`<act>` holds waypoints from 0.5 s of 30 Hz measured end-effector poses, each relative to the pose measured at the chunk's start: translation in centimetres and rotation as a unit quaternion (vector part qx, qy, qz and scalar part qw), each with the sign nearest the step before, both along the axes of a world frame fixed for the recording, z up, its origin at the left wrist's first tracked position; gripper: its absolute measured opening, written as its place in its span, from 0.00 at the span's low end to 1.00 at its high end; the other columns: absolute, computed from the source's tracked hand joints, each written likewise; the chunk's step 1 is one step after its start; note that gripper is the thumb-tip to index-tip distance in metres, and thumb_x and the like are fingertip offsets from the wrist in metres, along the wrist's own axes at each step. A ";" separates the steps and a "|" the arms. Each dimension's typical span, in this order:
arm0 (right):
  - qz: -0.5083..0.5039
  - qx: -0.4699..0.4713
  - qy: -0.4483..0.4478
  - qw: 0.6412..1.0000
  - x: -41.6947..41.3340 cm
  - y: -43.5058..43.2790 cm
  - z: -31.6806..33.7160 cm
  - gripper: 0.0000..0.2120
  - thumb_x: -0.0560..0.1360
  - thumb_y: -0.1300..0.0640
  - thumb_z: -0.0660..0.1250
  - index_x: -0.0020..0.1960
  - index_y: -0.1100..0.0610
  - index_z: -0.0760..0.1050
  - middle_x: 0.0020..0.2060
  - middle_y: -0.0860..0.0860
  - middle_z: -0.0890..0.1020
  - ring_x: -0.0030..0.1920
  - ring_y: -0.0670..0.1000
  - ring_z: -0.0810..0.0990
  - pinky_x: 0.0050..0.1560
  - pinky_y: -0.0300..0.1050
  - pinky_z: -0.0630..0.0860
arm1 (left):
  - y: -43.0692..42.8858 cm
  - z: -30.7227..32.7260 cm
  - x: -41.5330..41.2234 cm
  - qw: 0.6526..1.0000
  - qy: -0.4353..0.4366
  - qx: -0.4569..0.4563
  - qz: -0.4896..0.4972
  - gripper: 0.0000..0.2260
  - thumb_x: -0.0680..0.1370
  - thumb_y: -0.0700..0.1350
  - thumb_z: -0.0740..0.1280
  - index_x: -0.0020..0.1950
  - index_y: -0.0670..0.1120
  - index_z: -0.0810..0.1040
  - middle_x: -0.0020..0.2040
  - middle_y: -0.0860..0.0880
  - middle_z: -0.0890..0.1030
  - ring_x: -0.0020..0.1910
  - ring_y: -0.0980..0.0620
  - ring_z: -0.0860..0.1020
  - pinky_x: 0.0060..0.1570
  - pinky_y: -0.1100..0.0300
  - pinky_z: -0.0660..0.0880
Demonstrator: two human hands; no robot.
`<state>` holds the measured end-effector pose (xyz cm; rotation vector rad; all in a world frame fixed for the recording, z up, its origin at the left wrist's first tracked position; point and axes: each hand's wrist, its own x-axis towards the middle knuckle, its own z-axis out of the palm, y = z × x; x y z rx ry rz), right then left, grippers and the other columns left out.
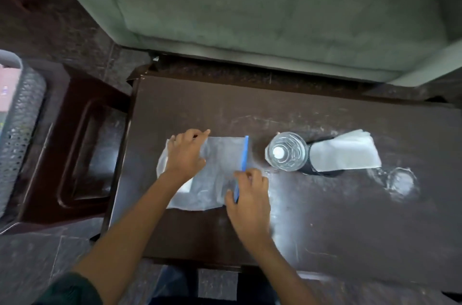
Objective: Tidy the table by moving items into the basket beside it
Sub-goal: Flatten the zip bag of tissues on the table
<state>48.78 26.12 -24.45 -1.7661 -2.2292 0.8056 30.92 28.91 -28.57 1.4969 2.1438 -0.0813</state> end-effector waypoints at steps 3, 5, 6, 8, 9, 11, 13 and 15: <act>-0.083 -0.101 -0.057 0.990 0.6 -0.3 -0.8 0.19 0.66 0.52 0.69 0.54 0.56 0.69 0.50 0.53 0.73 0.51 0.56 0.72 0.47 0.52 0.75 | -0.1 -0.8 -0.3 0.999 0.014 0.020 0.036 0.26 0.71 0.44 0.70 0.68 0.51 0.70 0.62 0.45 0.72 0.60 0.42 0.70 0.61 0.48 0.66; -0.106 -0.233 -0.029 0.966 1.2 -0.4 -2.1 0.19 0.67 0.52 0.68 0.55 0.55 0.69 0.52 0.52 0.73 0.54 0.55 0.71 0.49 0.50 0.72 | -0.1 -1.1 -0.9 0.997 0.000 0.033 0.074 0.16 0.72 0.43 0.69 0.60 0.48 0.77 0.58 0.44 0.74 0.57 0.41 0.70 0.57 0.48 0.69; -0.101 -0.277 -0.002 0.956 1.4 -0.5 -2.7 0.15 0.67 0.53 0.69 0.52 0.55 0.70 0.51 0.53 0.75 0.54 0.56 0.72 0.49 0.49 0.72 | -0.3 -1.2 -1.2 0.995 -0.014 0.043 0.090 0.10 0.73 0.43 0.69 0.55 0.47 0.79 0.56 0.44 0.75 0.55 0.41 0.70 0.55 0.49 0.70; -0.102 -0.308 0.060 0.944 1.7 -0.5 -3.5 0.09 0.66 0.58 0.70 0.43 0.53 0.72 0.47 0.55 0.77 0.49 0.57 0.75 0.48 0.49 0.74 | -0.9 -1.4 -2.0 0.991 -0.054 0.048 0.115 0.03 0.75 0.44 0.67 0.47 0.47 0.78 0.53 0.46 0.77 0.54 0.44 0.71 0.53 0.50 0.71; -0.103 -0.312 0.084 0.941 1.9 -0.5 -3.6 0.09 0.65 0.61 0.70 0.41 0.52 0.72 0.46 0.55 0.77 0.47 0.56 0.76 0.48 0.49 0.75 | -1.3 -1.4 -2.3 0.987 -0.088 0.039 0.128 0.02 0.76 0.44 0.66 0.46 0.48 0.77 0.50 0.46 0.78 0.53 0.45 0.72 0.52 0.50 0.71; -0.097 -0.311 0.127 0.937 2.1 -0.2 -3.7 0.09 0.67 0.65 0.69 0.40 0.53 0.73 0.43 0.56 0.77 0.41 0.52 0.76 0.45 0.44 0.75 | -2.1 -1.3 -3.1 0.968 -0.185 0.017 0.167 0.04 0.78 0.45 0.63 0.43 0.52 0.72 0.45 0.48 0.78 0.49 0.46 0.75 0.52 0.49 0.72; -0.094 -0.301 0.167 0.934 2.1 -0.1 -3.7 0.08 0.69 0.67 0.66 0.38 0.55 0.72 0.38 0.56 0.77 0.36 0.49 0.73 0.41 0.36 0.71 | -3.0 -0.7 -3.7 0.946 -0.253 0.029 0.200 0.08 0.79 0.45 0.61 0.41 0.54 0.67 0.41 0.50 0.76 0.44 0.47 0.75 0.49 0.50 0.72; -0.107 -0.297 0.203 0.927 1.6 0.2 -3.1 0.08 0.72 0.68 0.64 0.38 0.56 0.71 0.34 0.51 0.75 0.35 0.46 0.71 0.39 0.33 0.68 | -3.9 0.0 -3.9 0.944 -0.253 0.047 0.209 0.06 0.81 0.47 0.58 0.43 0.53 0.66 0.39 0.51 0.75 0.40 0.48 0.75 0.44 0.53 0.72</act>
